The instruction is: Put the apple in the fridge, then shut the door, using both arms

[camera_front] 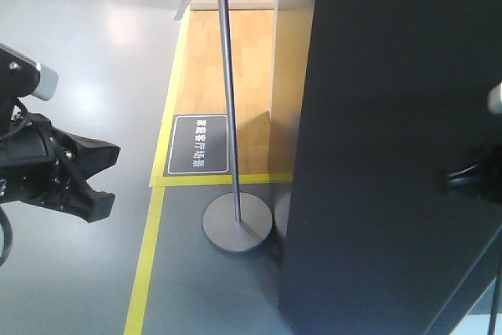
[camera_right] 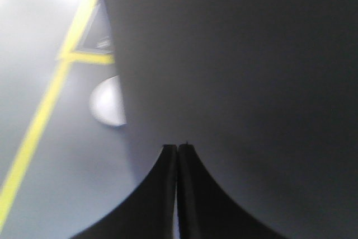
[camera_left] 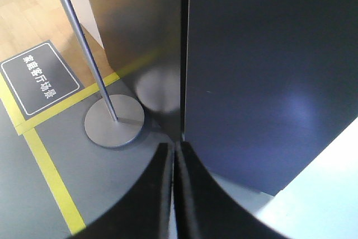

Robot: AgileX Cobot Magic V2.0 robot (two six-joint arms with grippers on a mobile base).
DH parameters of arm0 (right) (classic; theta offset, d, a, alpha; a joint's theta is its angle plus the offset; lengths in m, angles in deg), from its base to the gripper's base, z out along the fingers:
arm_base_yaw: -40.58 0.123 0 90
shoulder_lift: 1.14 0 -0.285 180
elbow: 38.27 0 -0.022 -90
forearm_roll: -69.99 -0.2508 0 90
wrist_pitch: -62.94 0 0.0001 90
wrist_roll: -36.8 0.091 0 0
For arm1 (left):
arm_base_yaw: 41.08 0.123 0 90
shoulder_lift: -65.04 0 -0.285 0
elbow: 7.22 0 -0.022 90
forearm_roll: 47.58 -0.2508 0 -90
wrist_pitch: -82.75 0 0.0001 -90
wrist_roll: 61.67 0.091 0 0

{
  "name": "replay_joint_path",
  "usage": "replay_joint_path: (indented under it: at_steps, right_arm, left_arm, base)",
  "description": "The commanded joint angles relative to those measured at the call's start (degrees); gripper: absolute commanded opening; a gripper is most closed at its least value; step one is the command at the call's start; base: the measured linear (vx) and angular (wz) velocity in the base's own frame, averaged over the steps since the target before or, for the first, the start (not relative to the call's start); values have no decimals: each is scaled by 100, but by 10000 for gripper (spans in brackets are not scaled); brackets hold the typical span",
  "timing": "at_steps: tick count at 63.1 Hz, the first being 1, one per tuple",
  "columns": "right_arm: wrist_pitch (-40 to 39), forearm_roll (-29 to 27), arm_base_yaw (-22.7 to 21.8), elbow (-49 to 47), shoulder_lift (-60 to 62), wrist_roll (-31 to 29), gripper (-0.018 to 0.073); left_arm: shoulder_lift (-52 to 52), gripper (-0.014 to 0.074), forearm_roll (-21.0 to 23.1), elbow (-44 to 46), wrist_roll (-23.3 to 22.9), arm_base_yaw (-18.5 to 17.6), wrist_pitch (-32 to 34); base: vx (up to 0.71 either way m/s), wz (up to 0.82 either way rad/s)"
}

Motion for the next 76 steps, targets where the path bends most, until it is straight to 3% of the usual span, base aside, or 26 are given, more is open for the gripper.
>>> replay_joint_path:
  at_steps: [1, 17, 30, 76]
  right_arm:
    - [-573, 392, -313, -216, 1, 239, -6]
    - [-857, 315, -1029, -567, -291, 239, -3]
    - [-1038, 321, -1357, -1031, -694, 214, -3]
    - [-1174, 302, -1357, -3469, -3009, 214, -3]
  left_arm:
    - [115, -6, 77, 163, -47, 2, 297]
    - [115, -6, 77, 163, -47, 2, 291]
    - [115, -6, 77, 163, -47, 2, 291]
    - [115, -6, 77, 163, -47, 2, 291]
  base:
    - [0, 0]
    - [0, 0]
    - [0, 0]
    - [0, 0]
